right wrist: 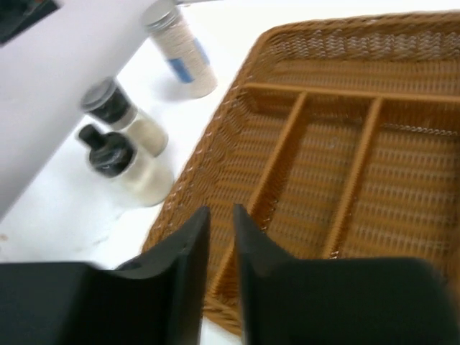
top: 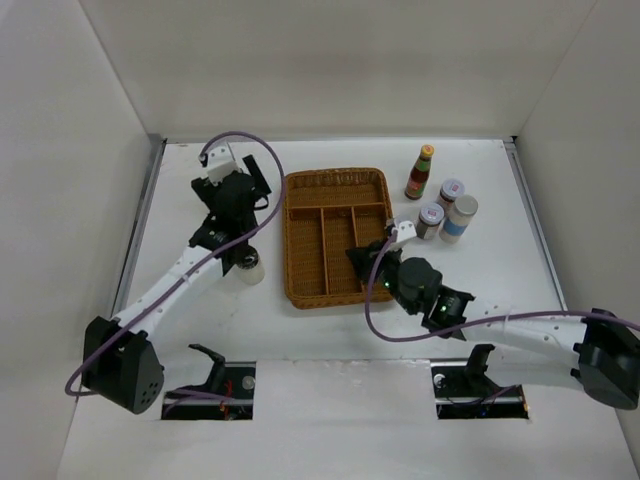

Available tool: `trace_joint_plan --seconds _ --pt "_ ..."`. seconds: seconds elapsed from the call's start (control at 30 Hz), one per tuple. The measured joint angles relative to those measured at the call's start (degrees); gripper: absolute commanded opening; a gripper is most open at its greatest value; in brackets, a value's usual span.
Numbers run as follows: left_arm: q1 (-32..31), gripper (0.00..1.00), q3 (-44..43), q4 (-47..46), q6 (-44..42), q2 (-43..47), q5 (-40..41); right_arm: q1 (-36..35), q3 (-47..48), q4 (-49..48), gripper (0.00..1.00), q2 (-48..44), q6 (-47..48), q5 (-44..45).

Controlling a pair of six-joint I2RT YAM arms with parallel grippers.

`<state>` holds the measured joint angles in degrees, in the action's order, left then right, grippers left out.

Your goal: Organize the condiment bottles

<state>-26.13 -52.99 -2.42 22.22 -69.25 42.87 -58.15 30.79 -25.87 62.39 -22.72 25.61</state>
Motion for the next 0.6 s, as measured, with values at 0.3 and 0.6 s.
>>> trace_joint_plan --seconds 0.3,0.6 --pt "9.49 0.60 -8.59 -1.27 -1.38 -13.11 -8.46 -1.27 0.61 0.11 0.47 3.39 0.63 -0.61" --pt "11.93 0.80 -13.09 1.81 -2.84 -22.49 -10.32 -1.16 0.63 0.07 0.83 4.07 1.05 -1.70"
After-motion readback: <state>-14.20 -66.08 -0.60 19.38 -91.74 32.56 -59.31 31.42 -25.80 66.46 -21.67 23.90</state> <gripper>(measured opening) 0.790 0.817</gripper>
